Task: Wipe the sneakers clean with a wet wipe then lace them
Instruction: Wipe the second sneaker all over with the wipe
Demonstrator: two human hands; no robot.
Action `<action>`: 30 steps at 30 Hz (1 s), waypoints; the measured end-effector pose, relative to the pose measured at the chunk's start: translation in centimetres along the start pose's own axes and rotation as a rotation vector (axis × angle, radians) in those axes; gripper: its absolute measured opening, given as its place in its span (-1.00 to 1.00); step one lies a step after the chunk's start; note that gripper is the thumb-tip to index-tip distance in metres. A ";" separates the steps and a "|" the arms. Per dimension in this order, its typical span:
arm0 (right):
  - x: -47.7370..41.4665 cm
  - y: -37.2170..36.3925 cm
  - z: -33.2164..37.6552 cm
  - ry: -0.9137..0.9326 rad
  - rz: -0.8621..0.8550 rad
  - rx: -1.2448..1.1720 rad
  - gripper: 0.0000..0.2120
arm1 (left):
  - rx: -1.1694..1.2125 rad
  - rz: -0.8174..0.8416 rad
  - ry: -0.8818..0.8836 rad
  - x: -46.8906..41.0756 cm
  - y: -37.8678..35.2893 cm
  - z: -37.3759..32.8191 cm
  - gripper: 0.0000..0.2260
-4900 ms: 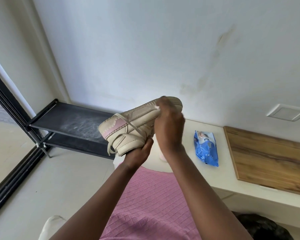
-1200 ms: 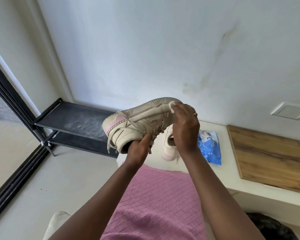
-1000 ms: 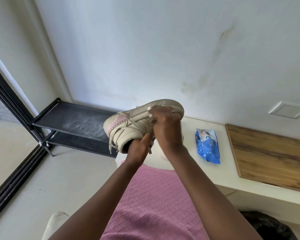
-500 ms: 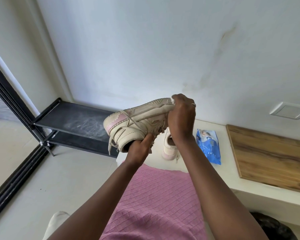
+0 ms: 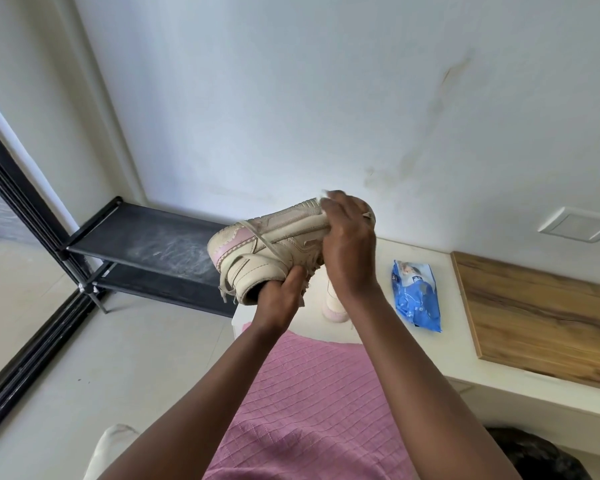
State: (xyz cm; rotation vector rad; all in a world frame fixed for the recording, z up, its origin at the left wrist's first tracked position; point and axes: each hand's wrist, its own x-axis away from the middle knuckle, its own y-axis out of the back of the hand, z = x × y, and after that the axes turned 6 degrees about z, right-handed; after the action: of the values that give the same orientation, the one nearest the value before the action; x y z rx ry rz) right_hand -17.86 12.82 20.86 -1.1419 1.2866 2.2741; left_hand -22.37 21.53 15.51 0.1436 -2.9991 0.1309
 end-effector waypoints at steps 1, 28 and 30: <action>-0.1 0.0 -0.6 -0.053 -0.028 0.013 -0.64 | 0.006 -0.006 0.005 0.0 0.0 0.1 -0.76; 3.0 -1.6 -0.6 -0.206 0.025 -0.063 -0.68 | 0.553 -0.048 0.168 0.0 -1.3 -1.9 -0.73; 4.1 -1.3 -0.9 -0.080 0.092 -0.030 -0.63 | 0.565 -0.031 0.152 -0.2 -1.1 -2.0 -0.59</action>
State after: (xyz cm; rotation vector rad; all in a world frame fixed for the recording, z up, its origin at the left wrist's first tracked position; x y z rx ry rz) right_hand -19.29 12.34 16.74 -1.0092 1.3043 2.3866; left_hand -21.82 20.68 17.53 0.2236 -2.7219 0.9357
